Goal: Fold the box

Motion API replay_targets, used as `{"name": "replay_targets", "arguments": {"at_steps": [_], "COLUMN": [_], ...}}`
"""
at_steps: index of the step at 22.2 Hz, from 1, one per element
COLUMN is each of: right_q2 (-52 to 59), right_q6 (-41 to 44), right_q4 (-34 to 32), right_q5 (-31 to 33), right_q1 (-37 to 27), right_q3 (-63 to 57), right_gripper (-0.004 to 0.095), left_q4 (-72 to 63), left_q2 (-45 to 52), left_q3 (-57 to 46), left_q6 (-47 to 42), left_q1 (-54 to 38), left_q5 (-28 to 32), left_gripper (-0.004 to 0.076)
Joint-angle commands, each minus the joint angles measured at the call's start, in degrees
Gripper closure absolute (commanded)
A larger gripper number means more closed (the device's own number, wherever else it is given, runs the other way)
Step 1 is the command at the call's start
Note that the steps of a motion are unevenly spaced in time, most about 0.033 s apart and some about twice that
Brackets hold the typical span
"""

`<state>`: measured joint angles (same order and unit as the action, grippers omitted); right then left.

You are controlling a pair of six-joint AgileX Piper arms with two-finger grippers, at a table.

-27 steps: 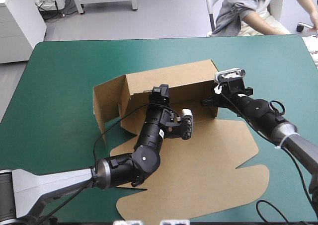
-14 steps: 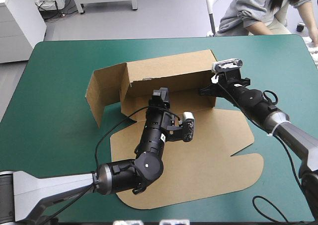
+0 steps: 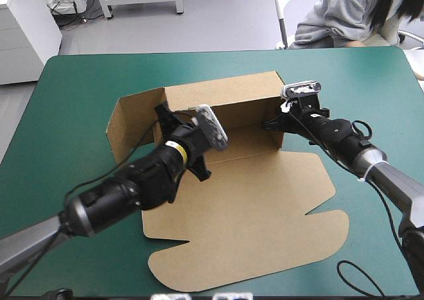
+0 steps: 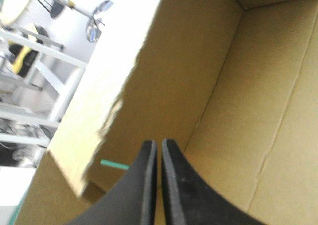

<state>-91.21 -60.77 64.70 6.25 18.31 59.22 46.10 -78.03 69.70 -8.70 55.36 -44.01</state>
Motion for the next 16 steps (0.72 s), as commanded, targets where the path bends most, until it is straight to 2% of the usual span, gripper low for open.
{"name": "replay_targets", "arguments": {"at_steps": [1,6,8,9,11,13,16], "right_q2": [2.27,2.27,2.27,2.27,2.27,2.27,2.27], "right_q6": [2.61,2.61,2.61,2.61,2.61,2.61,2.61], "right_q4": [0.77,0.23,0.06,0.06,0.06,-0.03,-0.18], "right_q5": [1.77,3.24,3.02,2.9,2.9,2.9,3.67], "right_q1": [-1.98,-3.08,-3.08,-3.08,-3.08,-3.08,-3.08], "right_q3": [2.17,1.81,1.73,1.73,1.73,1.73,1.73], "right_gripper": [0.0907,0.0907,0.0907,0.0907,0.0906,0.0907,0.0907], "left_q4": [-19.11,-44.1,-56.04,-64.32,-74.38,-84.12,-97.48], "left_q2": [5.66,11.1,14.16,16.12,18.14,19.11,18.29], "left_q3": [5.32,5.31,5.31,5.31,4.8,2.75,-4.86], "left_q6": [12.91,29.67,37.87,43.82,51.59,56.58,62.57], "left_q1": [-8.93,-28.69,-41.53,-50.74,-63.21,-74.07,-83.45], "left_q5": [-1.78,-2.04,-2.46,-3.54,-6.15,-8.52,-7.75], "left_gripper": [0.0711,0.0711,0.0711,0.0712,0.0712,0.0711,0.0711]}}
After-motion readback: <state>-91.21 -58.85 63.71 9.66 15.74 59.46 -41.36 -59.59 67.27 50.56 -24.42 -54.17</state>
